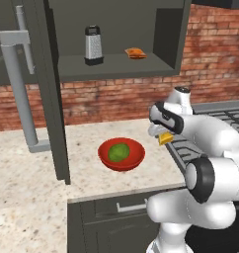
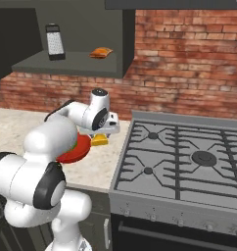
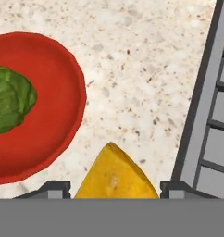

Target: Pick the cheese from the fridge and the cheese grater from the cabinet and place them next to the salad bowl.

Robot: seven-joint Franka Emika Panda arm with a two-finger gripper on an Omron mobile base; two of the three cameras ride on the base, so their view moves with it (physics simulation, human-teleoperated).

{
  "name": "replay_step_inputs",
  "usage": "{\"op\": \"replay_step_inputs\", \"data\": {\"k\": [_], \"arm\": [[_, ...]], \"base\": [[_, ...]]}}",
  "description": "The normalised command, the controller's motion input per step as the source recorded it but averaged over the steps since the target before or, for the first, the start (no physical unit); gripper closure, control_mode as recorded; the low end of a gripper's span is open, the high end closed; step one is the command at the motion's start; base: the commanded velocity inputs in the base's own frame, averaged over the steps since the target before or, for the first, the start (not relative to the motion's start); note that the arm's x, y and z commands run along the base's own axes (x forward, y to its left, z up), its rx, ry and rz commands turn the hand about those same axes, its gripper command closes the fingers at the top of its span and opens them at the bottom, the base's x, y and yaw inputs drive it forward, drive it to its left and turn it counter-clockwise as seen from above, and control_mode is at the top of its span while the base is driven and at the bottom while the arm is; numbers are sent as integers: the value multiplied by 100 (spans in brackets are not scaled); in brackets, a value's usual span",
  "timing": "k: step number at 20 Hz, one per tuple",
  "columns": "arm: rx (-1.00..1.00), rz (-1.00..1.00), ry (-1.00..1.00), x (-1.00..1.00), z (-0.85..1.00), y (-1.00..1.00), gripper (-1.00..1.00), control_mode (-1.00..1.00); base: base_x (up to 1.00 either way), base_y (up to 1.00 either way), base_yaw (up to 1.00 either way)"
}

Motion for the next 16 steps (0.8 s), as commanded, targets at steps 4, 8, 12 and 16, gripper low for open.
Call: {"op": "replay_step_inputs", "data": {"k": [4,8,12,16], "arm": [[0,6,2,35,-34,0,100,-100],[0,5,1,33,-33,0,100,-100],[0,4,3,30,-26,0,100,-100],[0,4,3,28,-24,0,100,-100]], "base": [[0,0,0],[0,0,0],[0,0,0],[0,0,0]]}}
